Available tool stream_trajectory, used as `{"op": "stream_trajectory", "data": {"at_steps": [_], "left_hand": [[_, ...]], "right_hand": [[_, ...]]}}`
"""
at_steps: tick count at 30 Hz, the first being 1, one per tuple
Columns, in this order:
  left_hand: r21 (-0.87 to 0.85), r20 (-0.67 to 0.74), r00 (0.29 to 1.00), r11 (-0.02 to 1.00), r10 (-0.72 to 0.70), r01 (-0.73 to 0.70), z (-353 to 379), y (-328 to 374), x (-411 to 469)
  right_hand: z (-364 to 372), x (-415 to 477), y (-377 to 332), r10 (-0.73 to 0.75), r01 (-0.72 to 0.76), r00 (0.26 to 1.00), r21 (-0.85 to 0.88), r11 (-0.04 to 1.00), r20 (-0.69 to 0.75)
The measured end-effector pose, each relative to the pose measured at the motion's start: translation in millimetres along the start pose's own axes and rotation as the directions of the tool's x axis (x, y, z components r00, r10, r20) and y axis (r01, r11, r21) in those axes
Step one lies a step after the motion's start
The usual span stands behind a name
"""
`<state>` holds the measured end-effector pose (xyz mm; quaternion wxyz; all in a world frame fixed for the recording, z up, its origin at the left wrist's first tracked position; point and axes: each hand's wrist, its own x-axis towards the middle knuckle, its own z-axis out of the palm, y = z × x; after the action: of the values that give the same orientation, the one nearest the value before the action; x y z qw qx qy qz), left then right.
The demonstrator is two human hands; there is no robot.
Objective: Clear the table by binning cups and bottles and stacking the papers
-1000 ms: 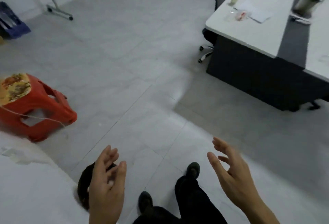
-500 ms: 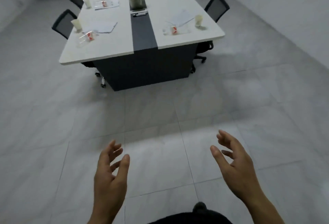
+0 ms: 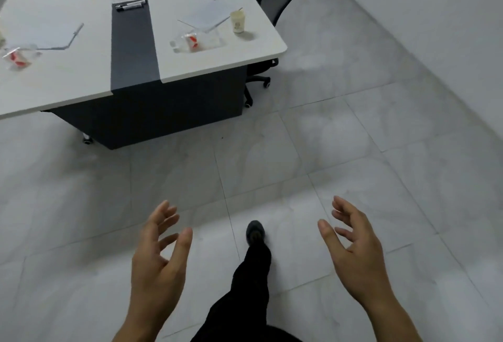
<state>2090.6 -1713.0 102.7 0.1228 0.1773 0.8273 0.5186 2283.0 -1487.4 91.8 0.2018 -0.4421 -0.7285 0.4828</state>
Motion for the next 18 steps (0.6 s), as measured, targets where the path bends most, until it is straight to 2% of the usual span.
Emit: {"op": "stream_trajectory", "data": {"at_steps": [6,13,18], "left_hand": [[-0.086,0.087,0.996,0.996,-0.018,0.026,109,46,149],[-0.083,0.167,0.974,0.986,0.155,-0.143,195,145,324],[-0.065,0.117,0.981,0.987,0.153,-0.146,255,163,423]], "right_hand": [[-21,166,-18,0.024,-0.026,0.999,-0.067,0.997,-0.029],[-65,336,-71,-0.041,0.038,0.990,-0.027,0.999,-0.138],[-64,450,-64,0.000,0.003,0.993,0.025,1.000,-0.115]]}}
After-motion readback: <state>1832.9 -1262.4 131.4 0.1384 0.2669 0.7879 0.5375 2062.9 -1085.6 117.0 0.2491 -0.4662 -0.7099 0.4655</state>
